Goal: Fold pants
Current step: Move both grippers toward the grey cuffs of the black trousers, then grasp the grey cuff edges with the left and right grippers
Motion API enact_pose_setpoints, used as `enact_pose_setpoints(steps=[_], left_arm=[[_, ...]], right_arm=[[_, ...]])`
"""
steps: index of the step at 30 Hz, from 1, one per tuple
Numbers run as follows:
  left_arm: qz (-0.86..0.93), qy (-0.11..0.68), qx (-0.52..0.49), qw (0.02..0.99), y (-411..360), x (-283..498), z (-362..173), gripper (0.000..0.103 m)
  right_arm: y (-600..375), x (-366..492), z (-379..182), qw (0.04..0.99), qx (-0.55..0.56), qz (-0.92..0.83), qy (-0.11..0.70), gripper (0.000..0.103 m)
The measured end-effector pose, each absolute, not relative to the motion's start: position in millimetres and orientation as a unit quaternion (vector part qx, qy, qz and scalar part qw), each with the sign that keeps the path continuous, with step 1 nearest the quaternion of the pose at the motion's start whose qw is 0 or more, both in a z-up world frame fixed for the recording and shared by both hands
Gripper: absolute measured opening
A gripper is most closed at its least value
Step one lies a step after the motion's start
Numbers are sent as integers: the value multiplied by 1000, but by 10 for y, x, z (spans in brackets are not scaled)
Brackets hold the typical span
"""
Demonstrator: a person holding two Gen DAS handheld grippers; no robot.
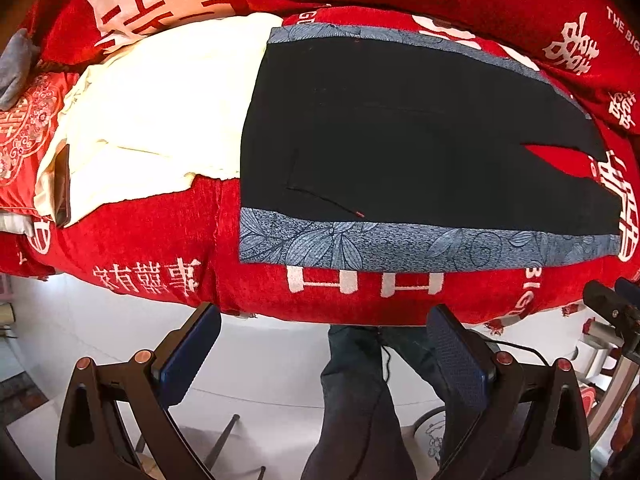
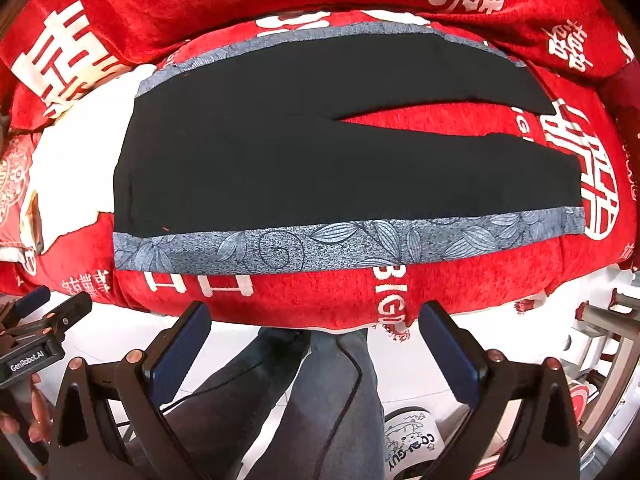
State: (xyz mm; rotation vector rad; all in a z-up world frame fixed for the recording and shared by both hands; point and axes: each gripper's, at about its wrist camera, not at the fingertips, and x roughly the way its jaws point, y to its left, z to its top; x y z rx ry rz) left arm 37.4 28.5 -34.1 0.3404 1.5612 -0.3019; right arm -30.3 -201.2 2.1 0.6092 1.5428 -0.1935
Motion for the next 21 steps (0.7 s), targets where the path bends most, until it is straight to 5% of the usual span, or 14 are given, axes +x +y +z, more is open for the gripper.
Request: enact_pose_setpoints(steps=[21], left_arm=[[-161, 704, 64, 688, 188, 547, -1050, 103]], right_arm=[[-2158, -281, -836, 647, 373, -48, 663, 103]])
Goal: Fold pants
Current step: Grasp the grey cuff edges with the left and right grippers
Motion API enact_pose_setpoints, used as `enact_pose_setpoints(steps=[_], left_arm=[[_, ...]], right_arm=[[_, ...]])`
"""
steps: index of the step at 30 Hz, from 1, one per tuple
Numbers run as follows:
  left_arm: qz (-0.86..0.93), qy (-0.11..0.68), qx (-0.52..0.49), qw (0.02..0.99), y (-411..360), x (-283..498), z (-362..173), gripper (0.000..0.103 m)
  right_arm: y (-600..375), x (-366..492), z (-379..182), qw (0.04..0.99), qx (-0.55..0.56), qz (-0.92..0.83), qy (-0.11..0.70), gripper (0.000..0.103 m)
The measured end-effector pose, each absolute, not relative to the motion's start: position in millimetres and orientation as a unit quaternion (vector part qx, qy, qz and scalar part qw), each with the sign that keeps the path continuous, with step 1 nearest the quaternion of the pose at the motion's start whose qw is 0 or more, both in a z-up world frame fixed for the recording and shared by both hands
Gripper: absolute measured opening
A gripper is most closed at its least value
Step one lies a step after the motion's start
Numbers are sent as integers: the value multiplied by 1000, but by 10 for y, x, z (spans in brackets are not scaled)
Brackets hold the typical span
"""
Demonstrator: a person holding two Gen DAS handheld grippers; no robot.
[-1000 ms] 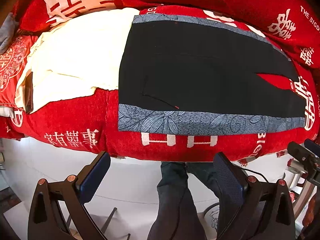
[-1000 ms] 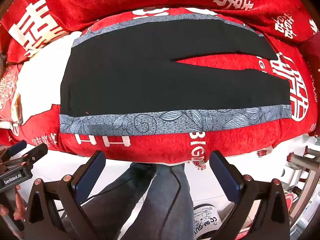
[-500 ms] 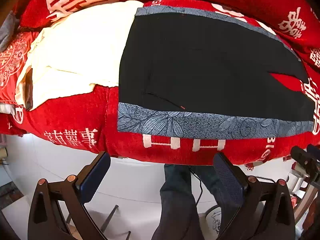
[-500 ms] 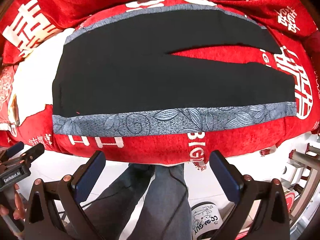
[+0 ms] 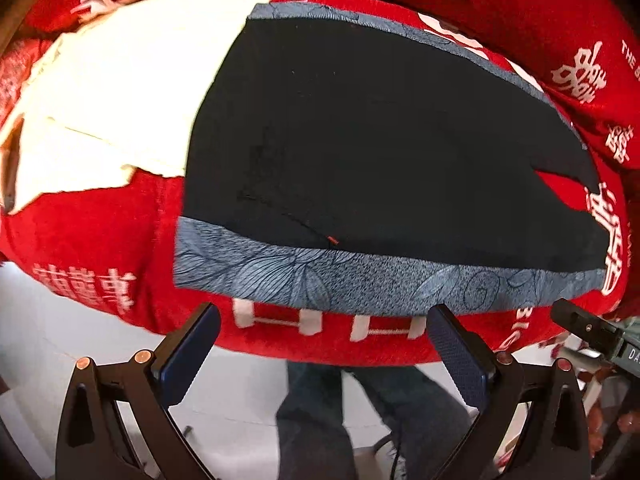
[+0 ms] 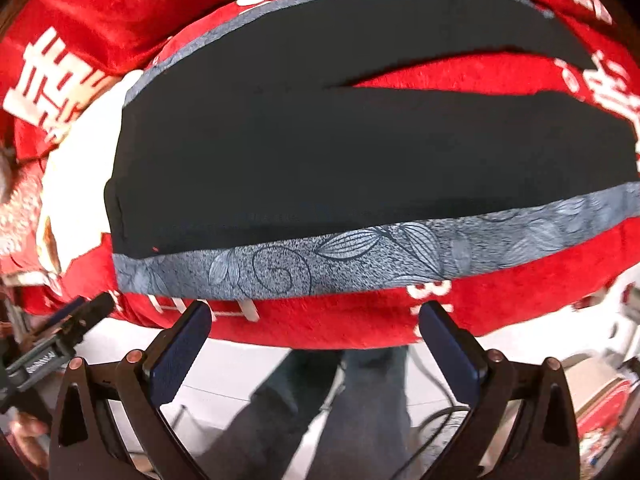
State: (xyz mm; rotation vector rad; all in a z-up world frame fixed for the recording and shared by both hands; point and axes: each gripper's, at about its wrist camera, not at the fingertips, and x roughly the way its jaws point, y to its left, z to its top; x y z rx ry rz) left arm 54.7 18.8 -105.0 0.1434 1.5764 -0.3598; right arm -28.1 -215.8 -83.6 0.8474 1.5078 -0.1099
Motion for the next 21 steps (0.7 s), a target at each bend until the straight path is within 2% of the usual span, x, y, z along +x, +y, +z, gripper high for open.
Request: enact_pose_setpoints(steps=[6, 13, 17, 21], left_arm=[[-176, 701, 67, 687, 118, 579, -1332, 103], [-221, 693, 14, 686, 92, 638, -1462, 103], [-248, 703, -26, 666, 177, 671, -1559, 103], [-258, 713, -65, 649, 275, 691, -1627, 103]], right_arm=[[-2233, -380, -1190, 631, 468, -13, 618, 103], [-2102, -431, -1430, 618, 527, 58, 581, 101], [-1961, -510, -1675, 593, 552, 95, 578, 83], [-1920, -549, -1848, 585, 586, 110, 550, 83]])
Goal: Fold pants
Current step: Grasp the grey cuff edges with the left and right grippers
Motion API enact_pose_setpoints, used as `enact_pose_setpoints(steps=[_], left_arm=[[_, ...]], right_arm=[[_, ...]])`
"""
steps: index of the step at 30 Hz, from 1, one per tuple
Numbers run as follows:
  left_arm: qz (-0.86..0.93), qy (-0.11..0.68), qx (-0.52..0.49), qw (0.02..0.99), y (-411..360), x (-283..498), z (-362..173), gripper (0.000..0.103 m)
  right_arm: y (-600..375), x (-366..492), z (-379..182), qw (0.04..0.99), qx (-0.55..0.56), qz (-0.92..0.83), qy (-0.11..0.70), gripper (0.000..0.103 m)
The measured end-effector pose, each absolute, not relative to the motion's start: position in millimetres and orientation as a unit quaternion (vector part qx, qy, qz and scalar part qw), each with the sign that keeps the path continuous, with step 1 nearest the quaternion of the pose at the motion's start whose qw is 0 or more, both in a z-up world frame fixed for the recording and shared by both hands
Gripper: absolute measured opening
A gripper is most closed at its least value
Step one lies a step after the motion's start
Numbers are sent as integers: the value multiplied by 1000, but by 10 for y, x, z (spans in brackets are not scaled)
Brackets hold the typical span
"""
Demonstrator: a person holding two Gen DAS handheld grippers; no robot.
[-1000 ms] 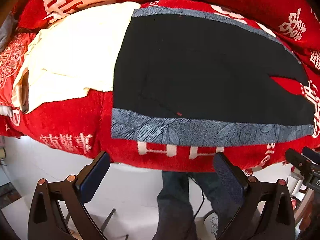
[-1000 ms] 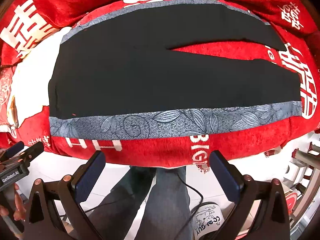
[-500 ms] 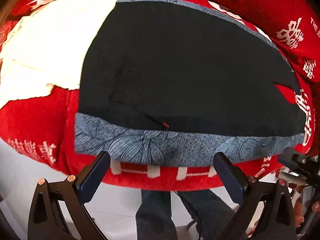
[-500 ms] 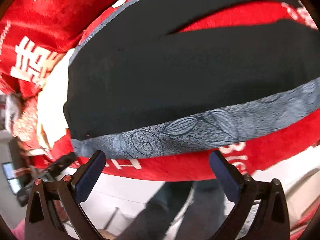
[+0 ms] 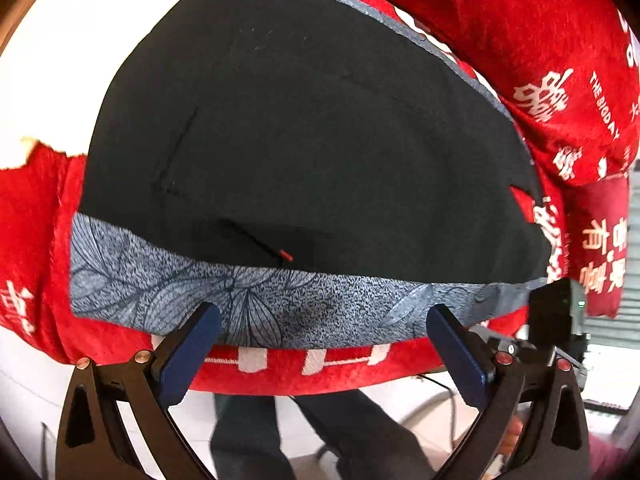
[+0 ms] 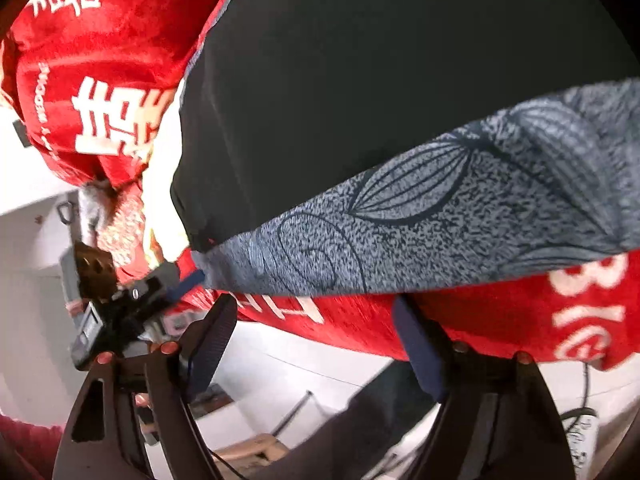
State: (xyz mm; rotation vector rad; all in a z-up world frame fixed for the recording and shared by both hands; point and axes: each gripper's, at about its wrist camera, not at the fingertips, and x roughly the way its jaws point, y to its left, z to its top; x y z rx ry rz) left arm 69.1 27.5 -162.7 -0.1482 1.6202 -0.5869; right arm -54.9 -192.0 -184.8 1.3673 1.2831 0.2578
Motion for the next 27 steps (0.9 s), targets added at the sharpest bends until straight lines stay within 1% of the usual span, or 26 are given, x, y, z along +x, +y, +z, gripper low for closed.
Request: enact_pose_setpoints(steps=[6, 13, 18, 23, 24, 26, 27], left_arm=[[-261, 719, -102, 635, 404, 662, -1678, 103], [-266, 733, -169, 602, 537, 511, -1772, 103], [-270, 739, -264, 558, 507, 413, -2011, 103], [-241, 716, -322, 571, 504, 552, -2122, 103], [-236, 710, -322, 580, 532, 590, -2101, 102], [-227, 704, -313, 596, 587, 672, -2057, 86], [-223, 703, -310, 600, 593, 708, -2047, 81]], right_arm=[[-1895, -554, -1945, 570, 648, 127, 489, 83], [-1815, -394, -2027, 527, 710, 148, 444, 81], [-1921, -335, -1789, 518, 743, 178, 385, 81], [-2006, -245, -1601, 522, 743, 200, 368, 81], [-2023, -253, -1583, 526, 738, 203, 371, 81], [-2030, -276, -1571, 536, 722, 205, 387, 81], [-2027, -292, -1593, 538, 717, 201, 395, 81]])
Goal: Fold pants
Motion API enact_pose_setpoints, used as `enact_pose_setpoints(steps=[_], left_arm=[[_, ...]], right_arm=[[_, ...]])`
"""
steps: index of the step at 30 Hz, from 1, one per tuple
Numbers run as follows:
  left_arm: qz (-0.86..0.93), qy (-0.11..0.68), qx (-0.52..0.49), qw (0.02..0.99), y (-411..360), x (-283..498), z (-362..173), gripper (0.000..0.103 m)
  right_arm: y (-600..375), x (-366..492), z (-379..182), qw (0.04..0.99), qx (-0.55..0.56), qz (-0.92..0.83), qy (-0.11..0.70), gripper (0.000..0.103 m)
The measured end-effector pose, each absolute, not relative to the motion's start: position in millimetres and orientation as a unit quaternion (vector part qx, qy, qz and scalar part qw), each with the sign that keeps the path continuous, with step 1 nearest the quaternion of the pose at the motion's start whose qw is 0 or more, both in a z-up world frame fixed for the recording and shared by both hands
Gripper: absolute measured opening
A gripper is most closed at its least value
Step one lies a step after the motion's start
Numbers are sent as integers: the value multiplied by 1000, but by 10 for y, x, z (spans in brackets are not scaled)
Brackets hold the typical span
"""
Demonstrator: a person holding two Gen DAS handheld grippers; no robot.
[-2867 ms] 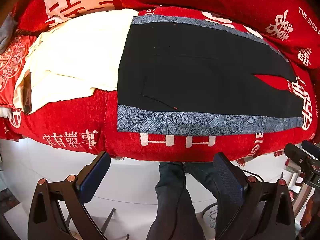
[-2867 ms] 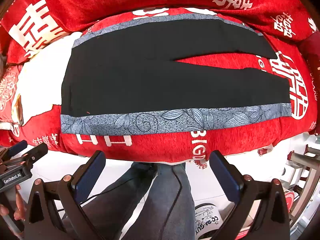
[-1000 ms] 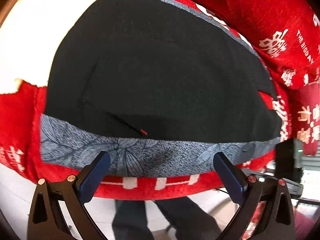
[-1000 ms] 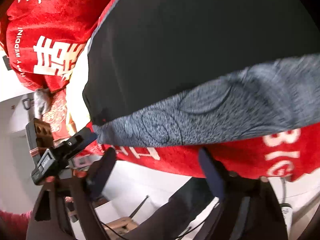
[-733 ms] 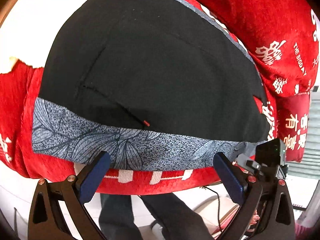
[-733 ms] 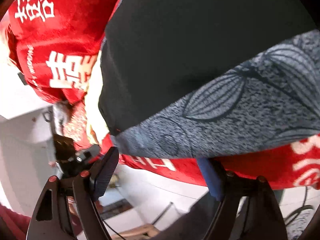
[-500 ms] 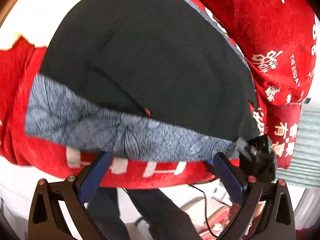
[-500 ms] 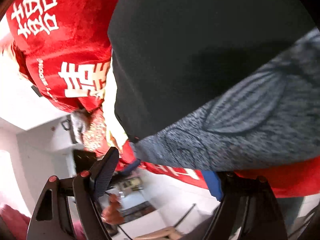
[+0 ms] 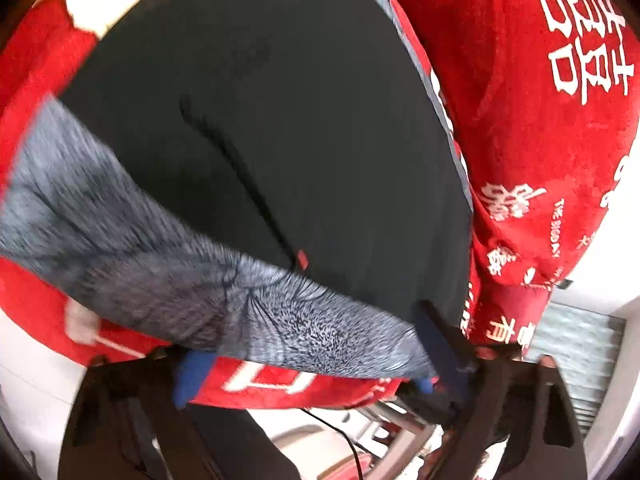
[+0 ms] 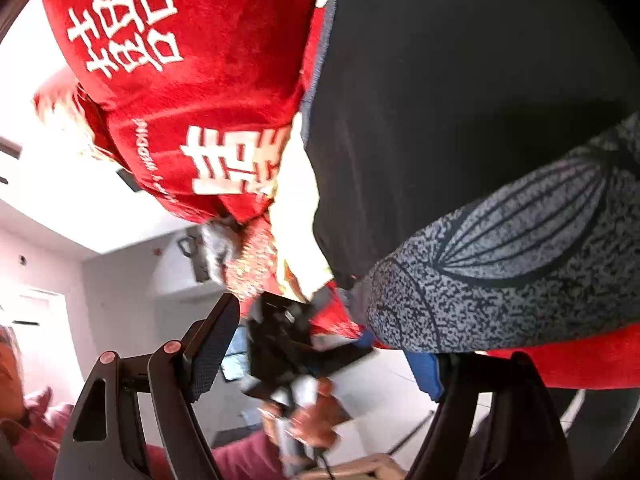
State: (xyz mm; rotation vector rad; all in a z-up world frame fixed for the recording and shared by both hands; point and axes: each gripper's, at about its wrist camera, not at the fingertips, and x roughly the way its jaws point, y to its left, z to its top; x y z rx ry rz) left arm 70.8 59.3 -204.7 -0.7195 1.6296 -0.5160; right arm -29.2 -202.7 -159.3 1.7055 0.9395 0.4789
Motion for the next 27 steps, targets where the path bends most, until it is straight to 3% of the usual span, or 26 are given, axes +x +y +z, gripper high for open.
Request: enact_pose_setpoints(steps=[2, 4, 8, 10, 12, 14, 15, 18, 21, 27], left_arm=[[-215, 705, -291, 610, 636, 789, -2044, 63], [-218, 707, -265, 618, 658, 819, -2065, 53], [-227, 712, -236, 621, 698, 802, -2091, 52], [-228, 714, -224, 623, 704, 794, -2085, 52], [-227, 717, -219, 622, 727, 789, -2098, 52], [-226, 718, -215, 622, 755, 777, -2098, 52], [-224, 718, -212, 623, 745, 772, -2093, 52], [-217, 719, -195, 631, 670, 770, -2039, 45], [-202, 721, -203, 631, 688, 759, -2053, 44], [-184, 716, -225, 635, 743, 723, -2092, 45]], right_arm=[[-2032, -358, -1669, 542, 708, 186, 414, 81], [-2060, -457, -1774, 544, 703, 160, 429, 80], [-2171, -695, -1914, 543, 711, 108, 433, 73], [-2263, -857, -1976, 537, 722, 85, 428, 64], [-2352, -1016, -2070, 525, 737, 56, 422, 39], [-2429, -1167, -2195, 507, 759, 25, 408, 35], [-2458, -1247, -2283, 490, 780, 13, 390, 27], [-2479, -1294, -2337, 476, 798, 9, 369, 18], [-2528, -1214, -2221, 504, 773, 25, 385, 15], [-2554, -1129, -2202, 537, 712, 57, 448, 23]])
